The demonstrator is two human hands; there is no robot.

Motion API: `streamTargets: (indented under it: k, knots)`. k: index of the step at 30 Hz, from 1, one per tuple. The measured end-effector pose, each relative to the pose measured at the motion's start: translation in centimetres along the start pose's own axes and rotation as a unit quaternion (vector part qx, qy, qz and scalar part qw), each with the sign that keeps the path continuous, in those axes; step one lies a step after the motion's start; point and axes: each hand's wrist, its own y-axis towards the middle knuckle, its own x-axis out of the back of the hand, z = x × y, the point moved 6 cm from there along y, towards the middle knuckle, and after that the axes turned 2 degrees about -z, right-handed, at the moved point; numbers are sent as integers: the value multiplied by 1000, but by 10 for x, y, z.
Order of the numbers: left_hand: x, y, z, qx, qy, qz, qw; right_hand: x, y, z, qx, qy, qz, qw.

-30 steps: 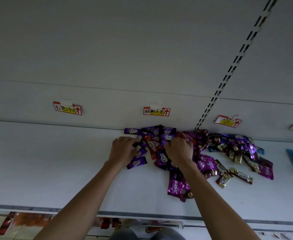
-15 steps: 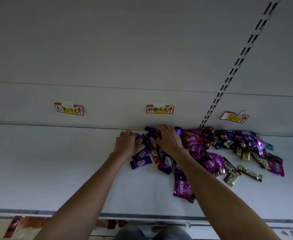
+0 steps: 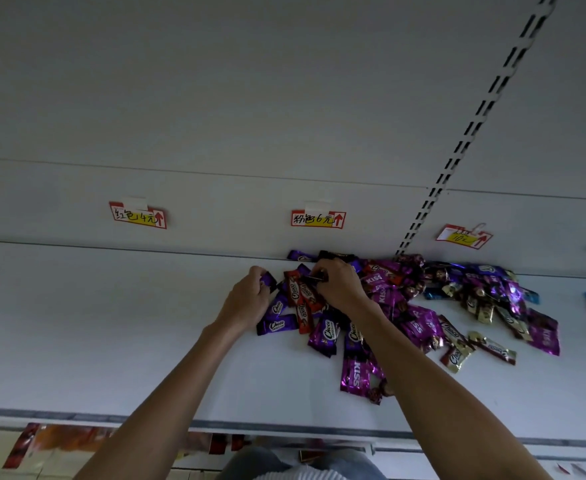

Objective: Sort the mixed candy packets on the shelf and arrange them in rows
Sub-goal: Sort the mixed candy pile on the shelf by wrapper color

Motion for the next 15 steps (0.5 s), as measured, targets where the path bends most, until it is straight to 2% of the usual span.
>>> streamTargets:
  k: [2, 4, 8, 10, 12, 15]
  knots:
    - [-3, -3, 2, 28, -45, 9, 999, 6, 0, -5, -48, 147, -2, 988]
    - [-5, -6, 1, 40, -68, 18, 997, 13, 2, -8, -88, 248, -12, 965]
    - [-5, -8, 0, 21, -13, 28, 999, 12, -1, -10, -154, 440, 13, 885]
    - [-7, -6, 2, 8, 41, 30, 999, 10, -1, -12, -168, 475, 25, 864]
    - [-12, -5, 7, 3, 86, 41, 995, 9, -1, -12, -164, 463, 27, 871]
    - [-16, -4, 11, 5, 106, 36, 994, 7, 1, -8, -104, 291, 23, 951]
